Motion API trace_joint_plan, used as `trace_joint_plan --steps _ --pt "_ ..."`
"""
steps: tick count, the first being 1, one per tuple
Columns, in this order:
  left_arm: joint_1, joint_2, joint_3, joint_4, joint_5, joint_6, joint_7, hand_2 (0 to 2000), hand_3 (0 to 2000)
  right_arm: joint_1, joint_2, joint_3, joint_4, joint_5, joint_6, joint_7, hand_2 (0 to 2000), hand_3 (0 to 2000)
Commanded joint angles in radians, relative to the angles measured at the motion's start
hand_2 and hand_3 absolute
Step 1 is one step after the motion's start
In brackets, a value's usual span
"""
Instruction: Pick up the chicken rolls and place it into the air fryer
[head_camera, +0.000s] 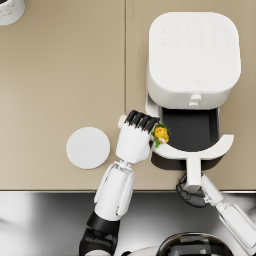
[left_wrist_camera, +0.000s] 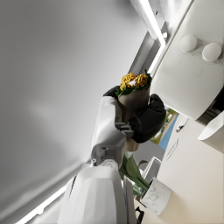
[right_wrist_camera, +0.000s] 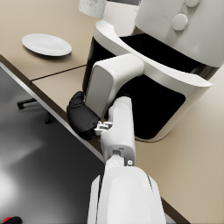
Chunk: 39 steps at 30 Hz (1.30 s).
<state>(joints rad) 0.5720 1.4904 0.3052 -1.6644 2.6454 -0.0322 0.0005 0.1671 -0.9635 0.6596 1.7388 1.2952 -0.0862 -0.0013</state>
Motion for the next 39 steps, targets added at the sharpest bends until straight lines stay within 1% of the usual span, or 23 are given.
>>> trace_joint_plan --steps 1,3,4,5,7,8,11,12,14,15,16,17,19,21,22,25,26,29,33,34,37,38,39 --pt "0.084 0.058 0.078 0.043 0.0 0.0 0.0 2000 2000 -0.055 -0.26 0.213 0.087 0.0 -0.001 0.0 2000 2000" --pt "0.103 0.074 0.096 0.064 0.0 0.0 0.0 2000 2000 -0.092 -0.281 0.212 0.104 0.0 0.01 -0.001 2000 2000" --pt "0.283 -0.183 0.417 0.073 0.0 0.0 0.0 2000 2000 -0.121 -0.299 0.213 0.099 0.0 0.024 -0.001 2000 2000" --pt "0.152 0.022 0.195 0.082 -0.001 -0.005 0.0 2000 2000 -0.155 -0.322 0.213 0.113 -0.001 0.039 -0.001 2000 2000" --pt "0.164 0.027 0.229 0.077 0.0 -0.002 -0.001 2000 2000 -0.21 -0.345 0.213 0.118 0.0 0.071 -0.003 2000 2000" --pt "0.172 0.037 0.245 0.083 0.0 -0.001 -0.001 2000 2000 -0.244 -0.359 0.214 0.134 -0.001 0.095 -0.005 2000 2000" --pt "0.182 0.057 0.278 0.092 0.0 0.001 0.0 2000 2000 -0.32 -0.385 0.214 0.143 -0.002 0.188 -0.011 2000 2000" --pt "0.184 0.062 0.286 0.099 0.0 0.002 0.0 2000 2000 -0.268 -0.291 -0.32 0.088 0.0 0.212 -0.012 2000 2000" --pt "0.195 0.078 0.304 0.134 0.0 0.002 -0.001 2000 2000 -0.296 -0.319 -0.353 0.103 0.002 0.26 -0.012 2000 2000" --pt "0.378 -0.097 0.566 0.161 0.0 0.003 -0.001 2000 2000 -0.304 -0.327 -0.364 0.107 0.003 0.277 -0.012 2000 2000" --pt "0.246 0.047 0.368 0.177 -0.001 -0.01 0.0 639 1673 -0.309 -0.334 -0.373 0.111 0.003 0.295 -0.013 2000 2000" --pt "0.247 0.042 0.375 0.183 0.001 -0.005 -0.001 0 1347 -0.313 -0.338 -0.379 0.113 0.003 0.305 -0.013 2000 2000" --pt "0.236 0.039 0.369 0.185 0.001 0.003 -0.001 0 693 -0.317 -0.343 -0.386 0.116 0.004 0.321 -0.012 2000 2000" --pt "0.205 0.019 0.343 0.143 0.001 -0.002 -0.001 0 40 -0.318 -0.346 -0.393 0.12 0.005 0.343 -0.014 2000 2000" --pt "0.18 0.001 0.325 0.111 0.001 0.007 -0.001 0 0 -0.319 -0.347 -0.394 0.121 0.005 0.351 -0.015 2000 2000" --pt "0.086 -0.071 0.264 -0.005 0.001 0.022 -0.001 0 0 -0.318 -0.35 -0.398 0.124 0.004 0.391 -0.017 2000 2000" --pt "0.058 -0.105 0.235 -0.05 0.001 0.025 0.0 0 0 -0.318 -0.35 -0.4 0.124 0.004 0.409 -0.015 2000 2000" --pt "-0.021 -0.171 0.145 -0.145 0.001 0.029 0.0 0 0 -0.324 -0.353 -0.413 0.118 0.0 0.475 -0.001 2000 2000" --pt "-0.098 -0.227 0.035 -0.237 0.001 0.031 0.0 0 0 -0.327 -0.354 -0.422 0.117 -0.004 0.536 -0.005 2000 2000" --pt "-0.12 -0.242 0.01 -0.259 0.001 0.031 0.0 0 0 -0.294 -0.418 0.092 0.149 -0.004 0.538 0.002 2000 2000" --pt "-0.161 -0.259 -0.053 -0.291 0.0 0.032 0.0 0 0 -0.266 -0.477 -0.005 0.131 -0.002 0.582 0.0 2000 2000" --pt "-0.17 -0.263 -0.071 -0.296 0.0 0.032 0.0 0 0 -0.258 -0.495 -0.032 0.127 -0.001 0.577 0.001 2000 2000" --pt "-0.182 -0.267 -0.088 -0.306 0.0 0.032 0.0 0 0 -0.247 -0.517 -0.056 0.124 0.001 0.589 -0.001 2000 2000"
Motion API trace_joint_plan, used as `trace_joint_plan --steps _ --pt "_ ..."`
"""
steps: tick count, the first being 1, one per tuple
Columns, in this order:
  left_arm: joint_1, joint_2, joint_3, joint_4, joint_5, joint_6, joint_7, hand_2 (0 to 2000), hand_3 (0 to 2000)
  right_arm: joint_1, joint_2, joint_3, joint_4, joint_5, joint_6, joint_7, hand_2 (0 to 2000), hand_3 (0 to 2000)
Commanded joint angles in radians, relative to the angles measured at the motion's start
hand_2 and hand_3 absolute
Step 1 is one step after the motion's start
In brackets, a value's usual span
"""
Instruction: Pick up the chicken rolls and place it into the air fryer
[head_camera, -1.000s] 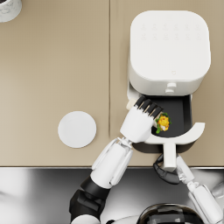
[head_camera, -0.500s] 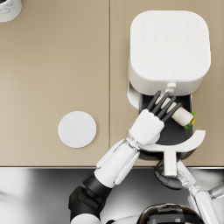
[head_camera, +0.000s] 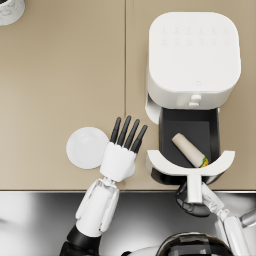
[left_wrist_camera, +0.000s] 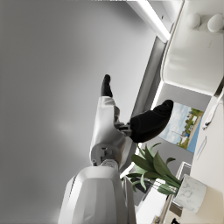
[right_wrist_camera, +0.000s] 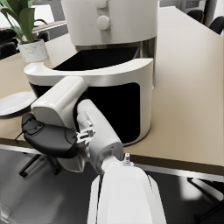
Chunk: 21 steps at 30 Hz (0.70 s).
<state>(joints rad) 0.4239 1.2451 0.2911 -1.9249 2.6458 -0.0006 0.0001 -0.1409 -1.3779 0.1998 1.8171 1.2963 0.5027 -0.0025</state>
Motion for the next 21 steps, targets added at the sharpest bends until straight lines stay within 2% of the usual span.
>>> trace_joint_plan --steps 1,5,6,7,16,17,18,19,21 --pt "-0.042 -0.024 -0.088 -0.05 0.0 0.0 0.0 0 0 0.074 -0.122 0.382 0.038 0.004 0.025 -0.004 2000 2000" --pt "-0.081 -0.039 -0.102 -0.068 0.0 0.0 0.0 0 0 0.127 -0.187 0.3 -0.003 0.015 0.088 -0.009 2000 2000" --pt "-0.085 -0.04 -0.106 -0.067 0.0 0.0 0.0 0 0 0.057 -0.073 -0.055 -0.074 0.017 0.079 -0.012 2000 2000" --pt "-0.086 -0.037 -0.107 -0.067 0.0 0.0 0.0 0 0 0.067 -0.078 -0.059 -0.084 0.017 0.095 -0.01 2000 2000" --pt "-0.124 -0.039 -0.13 -0.056 0.0 0.0 0.0 0 0 0.086 -0.053 -0.032 -0.09 0.017 0.026 -0.01 2000 2000" --pt "-0.13 -0.04 -0.129 -0.054 0.0 0.0 0.0 0 0 0.087 -0.046 -0.025 -0.087 0.017 0.018 -0.008 2000 2000" --pt "-0.138 -0.043 -0.126 -0.05 0.0 0.0 0.0 0 0 0.523 0.017 0.497 -0.188 0.017 0.008 -0.007 2000 2000" --pt "-0.144 -0.044 -0.127 -0.042 0.0 0.0 0.0 0 0 0.538 -0.003 0.483 -0.221 0.011 0.031 -0.001 2000 2000" --pt "-0.154 -0.045 -0.123 -0.031 0.0 0.0 0.0 0 0 0.557 -0.028 0.458 -0.254 0.006 0.015 -0.007 2000 2000"
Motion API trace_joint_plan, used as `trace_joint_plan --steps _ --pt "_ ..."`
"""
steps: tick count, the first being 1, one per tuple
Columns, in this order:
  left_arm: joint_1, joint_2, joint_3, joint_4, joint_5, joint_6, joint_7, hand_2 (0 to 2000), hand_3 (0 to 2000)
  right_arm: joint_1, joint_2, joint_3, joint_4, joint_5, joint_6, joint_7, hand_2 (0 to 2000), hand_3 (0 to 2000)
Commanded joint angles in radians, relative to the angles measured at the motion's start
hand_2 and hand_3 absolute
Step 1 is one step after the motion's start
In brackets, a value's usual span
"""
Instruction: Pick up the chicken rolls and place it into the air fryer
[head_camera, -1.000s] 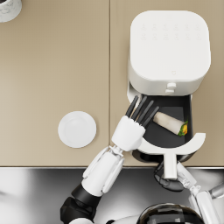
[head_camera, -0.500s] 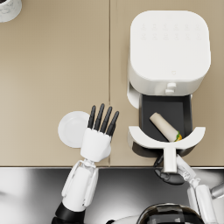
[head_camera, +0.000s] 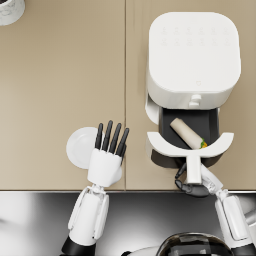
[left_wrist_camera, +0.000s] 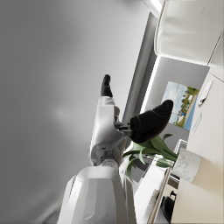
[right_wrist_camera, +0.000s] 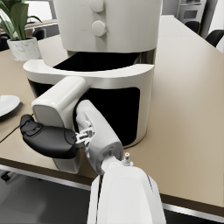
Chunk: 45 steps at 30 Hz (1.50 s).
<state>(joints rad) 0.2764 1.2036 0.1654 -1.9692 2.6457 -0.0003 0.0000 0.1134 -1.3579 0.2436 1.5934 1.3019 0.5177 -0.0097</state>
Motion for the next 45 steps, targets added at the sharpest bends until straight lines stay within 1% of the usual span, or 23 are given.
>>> trace_joint_plan --steps 1,4,8,11,13,15,18,19,20,21,25,29,32,34,35,40,45 --pt "-0.011 -0.004 0.004 0.016 0.0 0.0 0.0 0 0 0.223 -0.199 0.241 -0.056 -0.001 -0.009 0.0 2000 2000" --pt "-0.017 -0.001 0.007 0.031 0.0 0.0 0.0 0 0 0.323 -0.166 0.285 -0.125 -0.004 -0.062 0.001 2000 2000" --pt "-0.004 0.015 -0.002 0.068 0.0 0.0 0.0 0 0 0.482 -0.088 0.424 -0.243 -0.005 -0.118 0.012 2000 2000" --pt "-0.008 0.018 -0.004 0.083 0.0 0.0 0.0 0 0 0.582 -0.039 0.532 -0.318 -0.006 -0.171 0.024 2000 2000" --pt "-0.011 0.02 -0.011 0.091 0.0 0.0 0.0 0 0 0.637 -0.01 0.604 -0.351 -0.006 -0.177 0.034 2000 2000" --pt "-0.01 0.025 -0.015 0.103 0.0 0.0 0.0 0 0 0.673 -0.021 0.625 -0.409 -0.009 -0.148 0.037 2000 2000" --pt "-0.012 0.029 -0.013 0.119 0.0 0.0 0.0 0 0 0.712 -0.06 0.628 -0.495 -0.009 -0.17 0.036 2000 2000" --pt "-0.012 0.031 -0.017 0.125 0.0 0.0 0.0 0 0 0.721 -0.07 0.628 -0.517 -0.009 -0.19 0.038 2000 2000" --pt "-0.012 0.033 -0.018 0.125 0.0 0.0 0.0 0 0 0.734 -0.081 0.628 -0.536 -0.009 -0.195 0.041 2000 2000" --pt "-0.01 0.035 -0.027 0.131 0.0 0.0 0.0 0 0 0.75 -0.099 0.627 -0.575 -0.009 -0.199 0.041 2000 2000" --pt "-0.01 0.041 -0.036 0.144 0.0 0.0 0.0 0 0 0.796 -0.132 0.627 -0.649 -0.008 -0.207 0.038 2000 2000" --pt "-0.013 0.047 -0.039 0.145 0.0 0.0 0.0 0 0 0.827 -0.145 0.628 -0.698 -0.007 -0.208 0.035 2000 2000" --pt "-0.012 0.051 -0.047 0.144 0.0 0.0 0.0 0 0 0.84 -0.152 0.628 -0.728 -0.01 -0.187 0.039 2000 2000" --pt "-0.019 0.051 -0.065 0.141 0.0 0.0 0.0 0 0 0.832 -0.149 0.628 -0.725 -0.011 -0.143 0.036 2000 2000" --pt "-0.026 0.051 -0.051 0.148 0.0 0.0 0.0 0 0 0.796 0.134 0.625 -0.74 -0.012 -0.125 0.034 2000 2000" --pt "-0.03 0.052 -0.062 0.147 0.0 0.0 0.0 0 0 0.801 0.132 0.625 -0.748 -0.013 -0.107 0.031 2000 2000" --pt "-0.031 0.052 -0.064 0.146 0.0 0.0 0.0 0 0 0.801 0.131 0.625 -0.749 -0.013 -0.106 0.03 2000 2000"
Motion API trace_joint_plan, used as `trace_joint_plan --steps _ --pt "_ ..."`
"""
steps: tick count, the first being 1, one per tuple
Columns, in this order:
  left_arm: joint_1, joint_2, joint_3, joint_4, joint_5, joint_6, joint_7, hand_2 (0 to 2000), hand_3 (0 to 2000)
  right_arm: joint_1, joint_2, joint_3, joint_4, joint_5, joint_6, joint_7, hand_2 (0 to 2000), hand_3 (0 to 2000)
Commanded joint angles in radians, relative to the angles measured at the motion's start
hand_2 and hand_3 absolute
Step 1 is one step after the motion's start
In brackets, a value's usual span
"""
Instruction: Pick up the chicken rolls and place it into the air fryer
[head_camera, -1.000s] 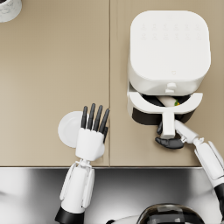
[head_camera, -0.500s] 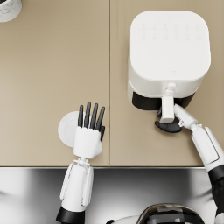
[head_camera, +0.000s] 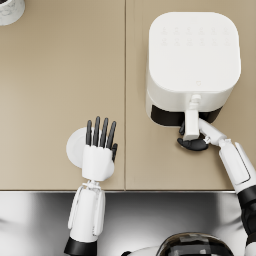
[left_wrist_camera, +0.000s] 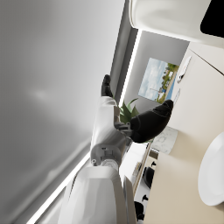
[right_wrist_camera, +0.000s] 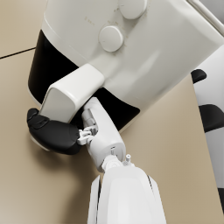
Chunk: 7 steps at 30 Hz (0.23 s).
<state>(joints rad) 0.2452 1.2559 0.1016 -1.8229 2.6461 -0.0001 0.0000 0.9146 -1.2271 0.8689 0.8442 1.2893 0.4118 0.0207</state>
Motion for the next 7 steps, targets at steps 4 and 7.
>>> trace_joint_plan --steps 4,7 --pt "0.0 0.0 0.0 0.0 0.0 0.0 0.0 0 0 0.001 0.0 0.0 -0.001 0.0 0.006 -0.002 2000 2000" --pt "0.0 0.0 0.0 0.0 0.0 0.0 0.0 0 0 0.001 0.0 0.0 0.0 0.0 0.004 -0.004 2000 2000"
